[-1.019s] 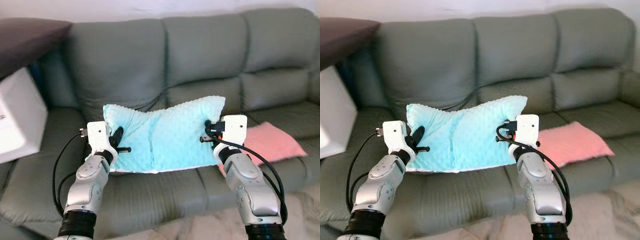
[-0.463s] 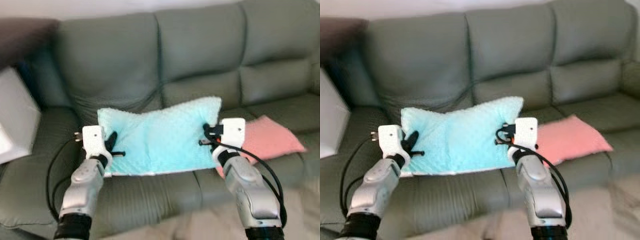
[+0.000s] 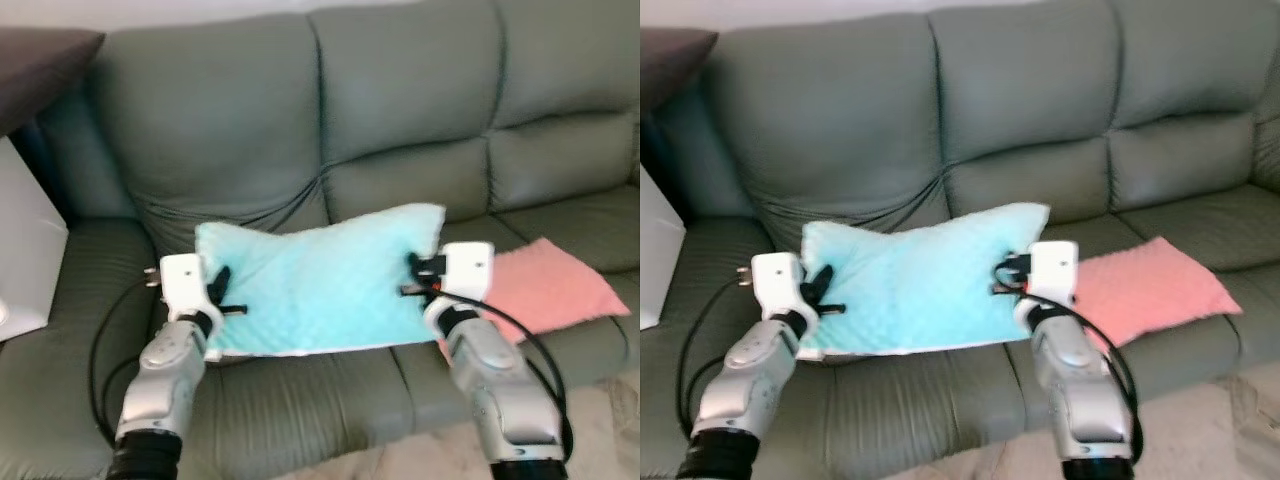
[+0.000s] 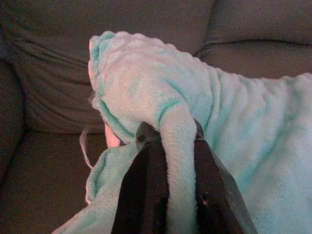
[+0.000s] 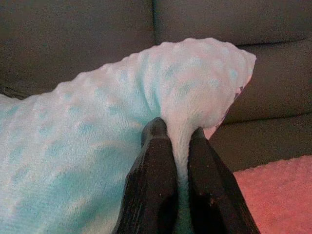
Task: Move the pillow to the sofa
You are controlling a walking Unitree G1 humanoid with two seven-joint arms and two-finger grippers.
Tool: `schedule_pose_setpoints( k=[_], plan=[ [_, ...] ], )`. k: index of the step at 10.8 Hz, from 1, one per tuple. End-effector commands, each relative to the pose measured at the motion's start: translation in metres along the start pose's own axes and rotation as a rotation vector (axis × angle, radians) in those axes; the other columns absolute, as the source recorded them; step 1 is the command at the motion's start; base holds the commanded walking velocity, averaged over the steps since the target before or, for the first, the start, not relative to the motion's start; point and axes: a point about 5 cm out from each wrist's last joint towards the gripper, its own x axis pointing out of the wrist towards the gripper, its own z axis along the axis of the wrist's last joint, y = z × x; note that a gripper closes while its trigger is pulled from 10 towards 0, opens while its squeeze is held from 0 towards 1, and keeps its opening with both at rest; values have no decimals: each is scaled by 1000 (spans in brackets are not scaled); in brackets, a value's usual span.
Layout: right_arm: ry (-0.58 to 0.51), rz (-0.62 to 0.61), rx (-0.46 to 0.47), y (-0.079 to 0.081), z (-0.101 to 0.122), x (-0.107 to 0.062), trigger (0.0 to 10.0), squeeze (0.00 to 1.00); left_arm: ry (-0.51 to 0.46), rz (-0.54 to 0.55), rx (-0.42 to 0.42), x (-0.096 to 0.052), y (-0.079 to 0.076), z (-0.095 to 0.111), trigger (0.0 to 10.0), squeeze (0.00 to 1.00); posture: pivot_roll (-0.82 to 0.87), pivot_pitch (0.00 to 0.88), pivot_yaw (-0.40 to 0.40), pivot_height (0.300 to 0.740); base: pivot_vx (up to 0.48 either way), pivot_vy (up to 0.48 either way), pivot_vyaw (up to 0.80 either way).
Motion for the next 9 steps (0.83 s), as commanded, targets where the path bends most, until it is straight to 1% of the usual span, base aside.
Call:
schedule_pose_setpoints(
  k=[1, 4, 5, 8, 9],
  plan=[
    [-31, -2, -1, -1, 8, -2, 10000, 0, 6, 13, 12, 0, 3, 1, 10000, 0, -234, 10, 33, 740, 0, 0, 0],
    [-28, 8, 0, -1, 7, -2, 10000, 0, 3, 64, 39, 2, 9, 2, 10000, 0, -236, 5, 32, 740, 0, 0, 0],
    [-35, 27, 8, 1, 9, -1, 10000, 0, -2, 129, 65, 3, 20, 4, 10000, 0, -228, 1, 29, 740, 0, 0, 0],
    [-46, 48, -15, 5, 9, 0, 10000, 0, -13, 187, 90, 2, 35, 9, 10000, 0, -216, 5, 30, 740, 0, 0, 0],
    [-46, 54, -24, 7, 9, -1, 10000, 0, -17, 202, 98, 1, 39, 11, 10000, 0, -213, 10, 34, 740, 0, 0, 800]
  ],
)
